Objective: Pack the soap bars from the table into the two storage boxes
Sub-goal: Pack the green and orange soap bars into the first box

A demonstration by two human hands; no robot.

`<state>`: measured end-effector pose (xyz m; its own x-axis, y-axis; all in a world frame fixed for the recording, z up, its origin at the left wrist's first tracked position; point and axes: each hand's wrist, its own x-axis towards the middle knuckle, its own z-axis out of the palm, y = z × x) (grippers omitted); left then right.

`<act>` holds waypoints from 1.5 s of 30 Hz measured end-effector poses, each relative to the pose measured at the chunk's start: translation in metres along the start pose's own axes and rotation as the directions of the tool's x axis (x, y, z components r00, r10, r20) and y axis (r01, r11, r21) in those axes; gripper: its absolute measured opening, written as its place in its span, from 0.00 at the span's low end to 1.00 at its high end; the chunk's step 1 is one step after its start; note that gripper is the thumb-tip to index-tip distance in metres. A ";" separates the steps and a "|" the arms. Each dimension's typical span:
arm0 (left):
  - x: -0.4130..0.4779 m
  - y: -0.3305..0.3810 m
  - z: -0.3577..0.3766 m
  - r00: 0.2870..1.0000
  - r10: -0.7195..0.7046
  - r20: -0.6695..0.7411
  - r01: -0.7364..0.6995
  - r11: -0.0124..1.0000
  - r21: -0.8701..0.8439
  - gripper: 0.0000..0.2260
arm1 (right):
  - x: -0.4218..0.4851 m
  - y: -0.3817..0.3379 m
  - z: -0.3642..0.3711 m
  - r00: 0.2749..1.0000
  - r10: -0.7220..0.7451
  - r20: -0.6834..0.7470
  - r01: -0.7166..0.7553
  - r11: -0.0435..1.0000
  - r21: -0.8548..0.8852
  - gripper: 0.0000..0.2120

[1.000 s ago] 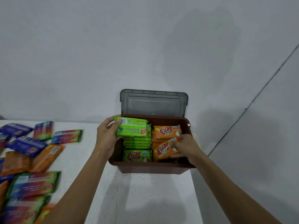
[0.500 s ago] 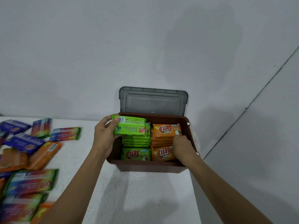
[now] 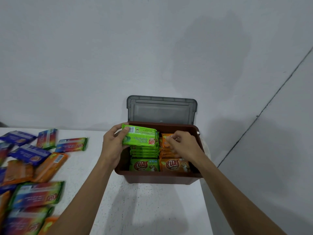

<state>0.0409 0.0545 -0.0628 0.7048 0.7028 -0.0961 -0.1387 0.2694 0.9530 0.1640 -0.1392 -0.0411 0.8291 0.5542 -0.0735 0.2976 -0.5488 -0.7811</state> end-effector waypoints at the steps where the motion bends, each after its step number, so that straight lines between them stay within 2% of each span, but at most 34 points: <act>1: -0.001 0.001 0.001 1.000 -0.006 0.021 0.006 1.000 -0.004 0.10 | -0.001 -0.006 0.002 0.999 0.020 0.029 -0.025 0.986 0.162 0.11; 2: -0.002 0.001 0.001 0.999 -0.016 0.044 0.016 1.000 -0.013 0.11 | -0.002 -0.011 0.004 0.997 0.047 0.058 -0.062 0.959 0.277 0.11; 5: -0.005 0.003 0.004 0.995 -0.039 0.091 0.044 0.998 -0.050 0.11 | -0.004 -0.017 0.013 0.966 0.156 0.206 -0.236 0.858 0.456 0.14; 8: -0.007 0.005 0.008 0.995 -0.057 0.079 0.061 0.997 -0.054 0.10 | -0.005 -0.018 0.019 0.943 0.141 0.302 -0.296 0.767 0.569 0.14; 11: -0.009 0.007 0.010 0.995 -0.074 0.064 0.077 0.996 -0.046 0.07 | -0.007 -0.020 0.024 0.975 0.114 0.190 -0.202 0.807 0.554 0.13; 14: -0.010 0.008 0.014 0.996 -0.064 0.059 0.065 0.998 -0.006 0.06 | -0.011 -0.025 0.027 0.993 0.067 0.093 -0.098 0.918 0.383 0.14; 16: -0.013 0.008 0.017 0.996 -0.057 0.073 0.054 0.998 0.044 0.06 | -0.014 -0.029 0.028 0.996 0.032 0.088 -0.060 0.942 0.330 0.12; 17: -0.015 0.009 0.019 0.993 -0.064 0.096 0.058 0.996 0.068 0.07 | -0.014 -0.031 0.029 0.992 0.047 0.121 -0.089 0.924 0.371 0.13; 19: -0.019 0.012 0.023 0.974 -0.121 0.190 0.114 0.992 0.051 0.16 | -0.016 -0.034 0.028 0.957 0.123 0.263 -0.248 0.818 0.520 0.16; 22: -0.022 0.021 0.026 0.922 -0.231 0.311 0.245 0.969 -0.007 0.27 | -0.013 -0.029 0.031 0.888 0.173 0.425 -0.436 0.612 0.660 0.28; 24: -0.020 0.025 0.022 0.912 -0.235 0.337 0.241 0.970 0.025 0.29 | -0.011 -0.025 0.030 0.860 0.159 0.485 -0.496 0.484 0.721 0.31; 25: -0.019 0.026 0.019 0.925 -0.208 0.318 0.196 0.978 0.069 0.29 | -0.011 -0.025 0.028 0.856 0.152 0.495 -0.505 0.456 0.733 0.31; 27: -0.017 0.024 0.011 0.976 -0.056 0.212 0.001 0.967 0.253 0.27 | -0.011 -0.023 0.026 0.868 0.164 0.468 -0.486 0.476 0.733 0.27; 29: -0.014 0.017 0.000 0.976 0.172 0.133 -0.217 0.826 0.521 0.23 | -0.011 -0.019 0.029 0.893 0.198 0.405 -0.447 0.510 0.735 0.22; 30: -0.013 0.015 -0.005 0.961 0.244 0.133 -0.273 0.741 0.614 0.22 | -0.010 -0.016 0.031 0.900 0.222 0.375 -0.434 0.527 0.730 0.20; 32: -0.011 0.007 -0.010 0.949 0.259 0.179 -0.309 0.656 0.689 0.22 | -0.009 -0.014 0.035 0.907 0.265 0.327 -0.420 0.610 0.672 0.17; 35: -0.012 -0.005 -0.016 0.931 0.270 0.246 -0.360 0.569 0.739 0.25 | -0.010 -0.015 0.039 0.905 0.314 0.285 -0.421 0.749 0.511 0.06; 38: -0.015 -0.012 -0.018 0.918 0.327 0.224 -0.379 0.559 0.738 0.26 | -0.006 -0.015 0.050 0.885 0.327 0.333 -0.446 0.799 0.403 0.06; 43: -0.017 -0.013 -0.019 0.926 0.332 0.178 -0.355 0.615 0.704 0.26 | 0.009 -0.014 0.071 0.818 0.352 0.454 -0.526 0.778 0.345 0.14; 45: -0.017 -0.015 -0.020 0.936 0.315 0.156 -0.332 0.649 0.685 0.25 | 0.015 -0.011 0.074 0.815 0.366 0.449 -0.526 0.793 0.309 0.15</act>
<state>0.0175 0.0516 -0.0808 0.7247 0.6401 0.2550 0.1523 -0.5097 0.8468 0.1380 -0.0787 -0.0789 0.5720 0.5322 -0.6242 -0.3461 -0.5333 -0.7719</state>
